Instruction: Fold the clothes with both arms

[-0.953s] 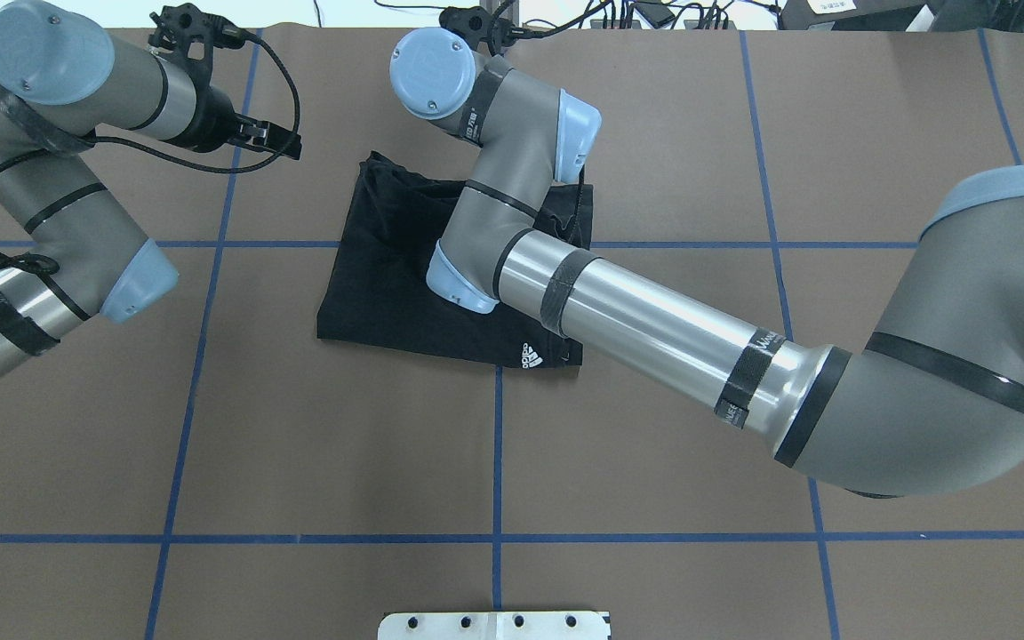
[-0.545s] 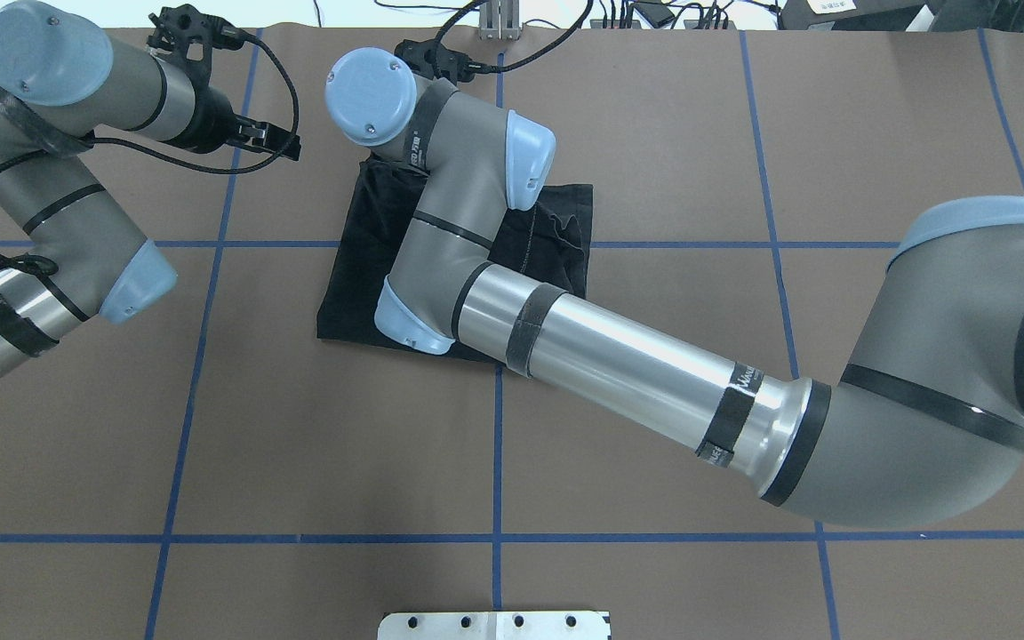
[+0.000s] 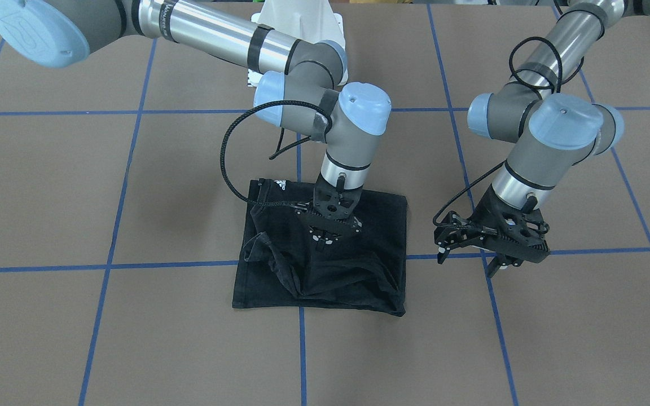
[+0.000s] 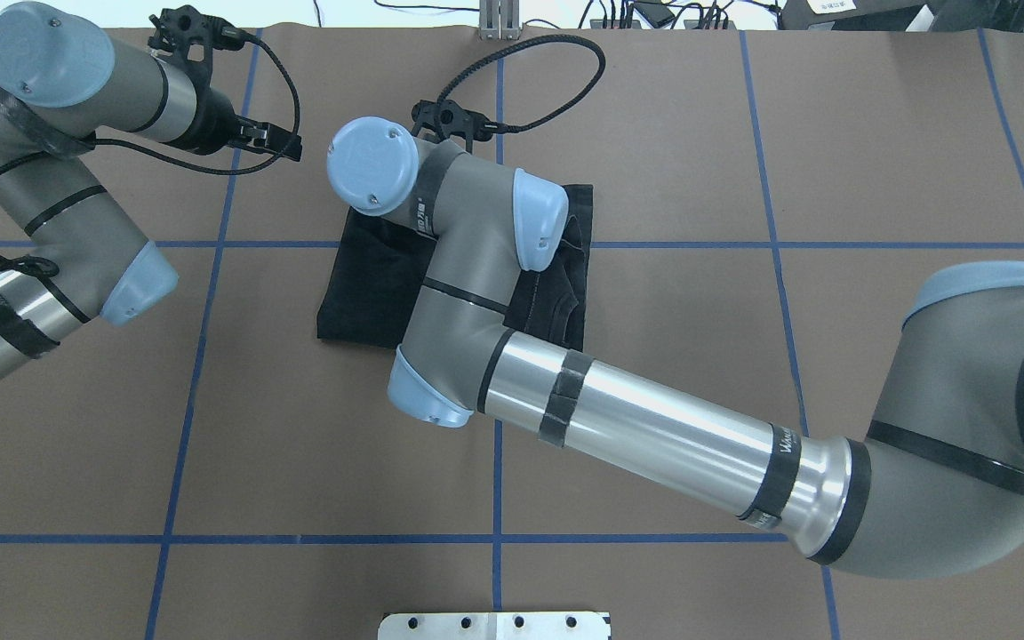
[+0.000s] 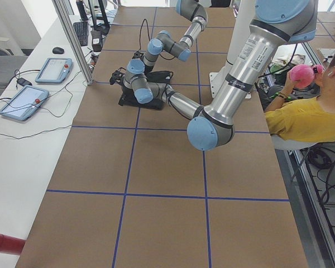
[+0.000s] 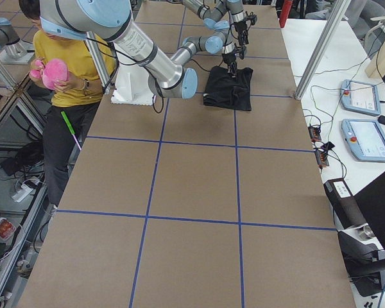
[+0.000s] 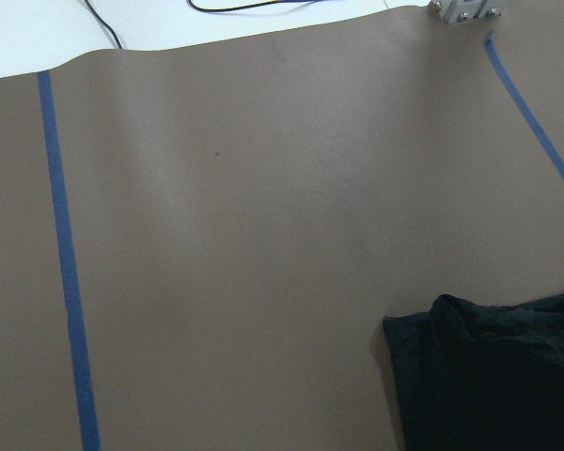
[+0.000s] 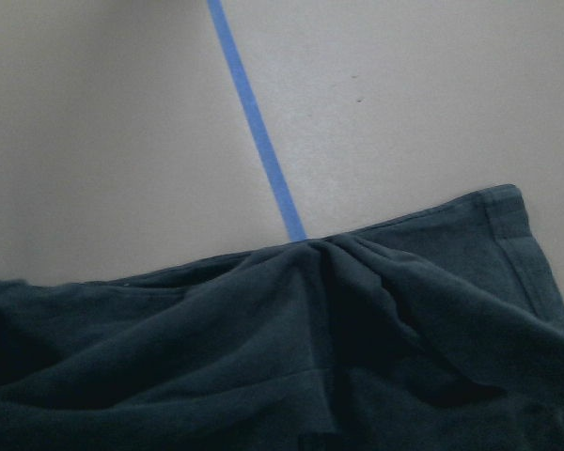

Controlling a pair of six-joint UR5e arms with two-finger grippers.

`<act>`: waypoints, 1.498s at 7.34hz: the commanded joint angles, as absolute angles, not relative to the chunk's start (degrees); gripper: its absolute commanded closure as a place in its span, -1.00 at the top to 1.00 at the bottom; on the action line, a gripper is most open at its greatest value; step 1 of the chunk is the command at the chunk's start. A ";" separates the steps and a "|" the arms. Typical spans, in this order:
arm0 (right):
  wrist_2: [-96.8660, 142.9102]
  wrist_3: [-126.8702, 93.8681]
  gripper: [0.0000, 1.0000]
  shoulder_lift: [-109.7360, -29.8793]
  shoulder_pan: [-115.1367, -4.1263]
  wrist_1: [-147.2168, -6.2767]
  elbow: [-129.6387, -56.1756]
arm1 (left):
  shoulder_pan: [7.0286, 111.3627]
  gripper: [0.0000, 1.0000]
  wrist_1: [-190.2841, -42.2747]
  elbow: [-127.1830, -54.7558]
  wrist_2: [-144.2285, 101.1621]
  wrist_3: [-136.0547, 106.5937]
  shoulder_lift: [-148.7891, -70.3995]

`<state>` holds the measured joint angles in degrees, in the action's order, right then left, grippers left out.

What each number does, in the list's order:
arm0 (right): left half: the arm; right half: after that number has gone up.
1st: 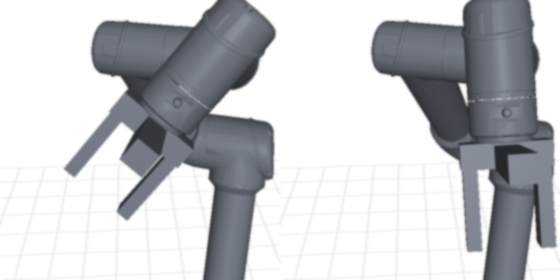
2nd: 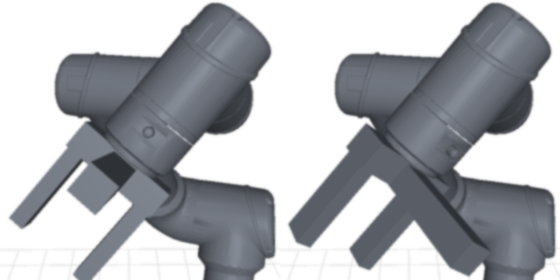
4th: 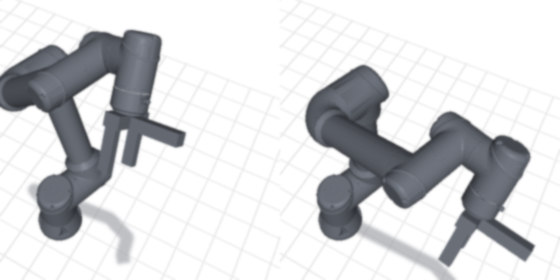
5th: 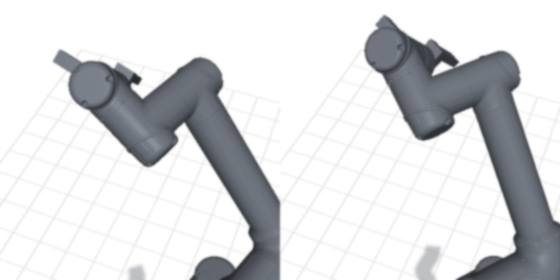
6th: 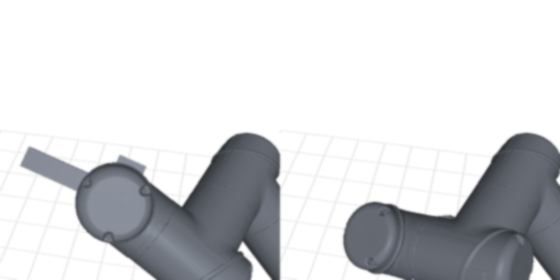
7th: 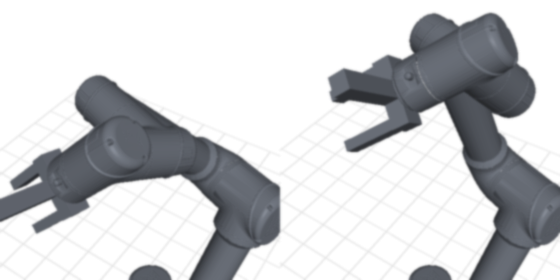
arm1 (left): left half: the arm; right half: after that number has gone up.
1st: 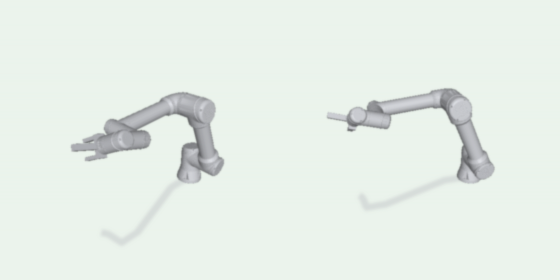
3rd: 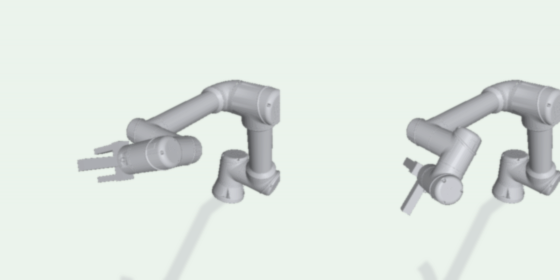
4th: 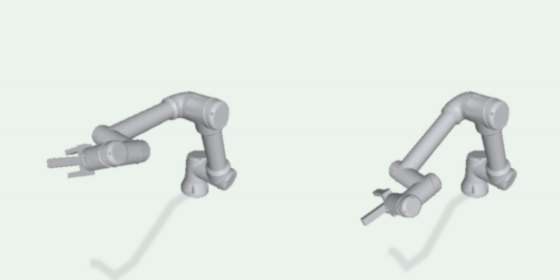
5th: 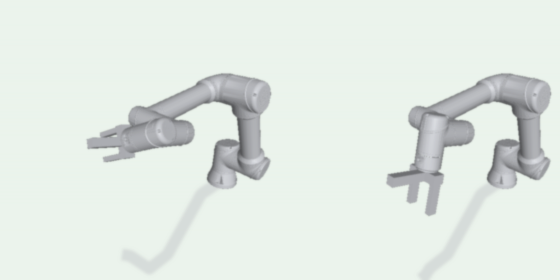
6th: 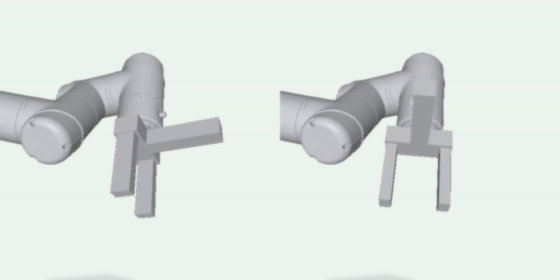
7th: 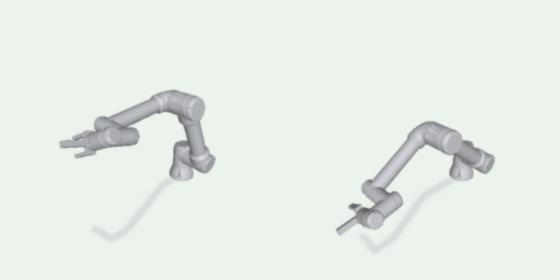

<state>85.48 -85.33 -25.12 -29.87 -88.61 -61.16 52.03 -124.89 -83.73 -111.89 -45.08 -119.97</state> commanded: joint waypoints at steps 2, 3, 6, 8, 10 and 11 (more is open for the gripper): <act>83.94 -80.98 -1.00 -29.44 -33.29 -88.33 -62.32 | 51.94 1.00 -124.89 -84.29 -111.88 -46.40 -119.62; 83.85 -79.29 -1.00 -29.62 -35.22 -87.90 -59.97 | 51.94 1.00 -124.89 -84.55 -111.88 -46.49 -119.62; 84.37 -72.62 -1.00 -28.04 -40.50 -67.45 -46.07 | 51.86 1.00 -124.89 -84.73 -111.88 -47.11 -119.53; 90.66 -72.25 -1.00 -25.33 -41.04 -67.59 -46.14 | 51.86 1.00 -124.54 -84.90 -112.06 -47.11 -119.62; 99.64 -72.07 0.99 -25.49 -42.27 -67.94 -47.89 | 52.03 1.00 -120.27 -86.82 -113.28 -46.15 -118.83; 104.28 -71.46 1.00 -25.84 -44.28 -70.64 -48.86 | 52.03 1.00 -116.23 -90.93 -113.38 -46.14 -116.74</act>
